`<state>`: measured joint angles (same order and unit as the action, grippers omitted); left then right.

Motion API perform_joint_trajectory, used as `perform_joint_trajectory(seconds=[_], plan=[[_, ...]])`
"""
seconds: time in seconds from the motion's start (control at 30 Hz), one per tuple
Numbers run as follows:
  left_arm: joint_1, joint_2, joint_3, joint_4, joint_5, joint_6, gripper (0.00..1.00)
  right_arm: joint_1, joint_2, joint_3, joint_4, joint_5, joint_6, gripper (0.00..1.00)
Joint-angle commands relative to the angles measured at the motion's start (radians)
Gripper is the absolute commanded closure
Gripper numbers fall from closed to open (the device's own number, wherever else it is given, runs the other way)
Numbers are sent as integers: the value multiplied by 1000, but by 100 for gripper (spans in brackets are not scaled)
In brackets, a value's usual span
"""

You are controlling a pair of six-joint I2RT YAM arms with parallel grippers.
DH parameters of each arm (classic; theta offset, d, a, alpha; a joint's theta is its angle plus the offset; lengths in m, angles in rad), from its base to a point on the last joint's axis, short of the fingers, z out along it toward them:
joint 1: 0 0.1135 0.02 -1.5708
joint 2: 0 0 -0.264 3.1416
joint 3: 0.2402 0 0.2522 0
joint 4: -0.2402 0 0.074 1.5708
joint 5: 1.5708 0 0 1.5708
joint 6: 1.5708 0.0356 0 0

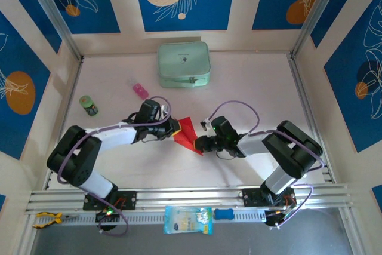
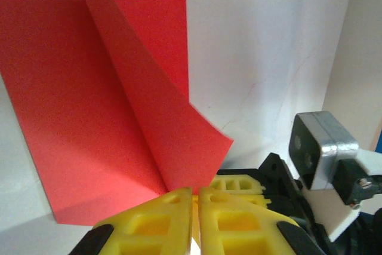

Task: Fold a paper plane with a square sheet of paper (pick it up from the middle)
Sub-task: Fourth fold the wing at the center of the table.

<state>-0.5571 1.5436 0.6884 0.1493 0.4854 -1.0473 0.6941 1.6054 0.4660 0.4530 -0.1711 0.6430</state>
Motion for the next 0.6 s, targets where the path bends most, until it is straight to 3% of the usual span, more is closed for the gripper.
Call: perform_joint_trajectory(seconds=[0.0,0.57], plan=[[-24,39,34,27,9,-8,89,-19,22,-31,47,-74,61,94],[-78,182,132,61,-27,-11,90,-89,51,-31,61,-184,111,94]])
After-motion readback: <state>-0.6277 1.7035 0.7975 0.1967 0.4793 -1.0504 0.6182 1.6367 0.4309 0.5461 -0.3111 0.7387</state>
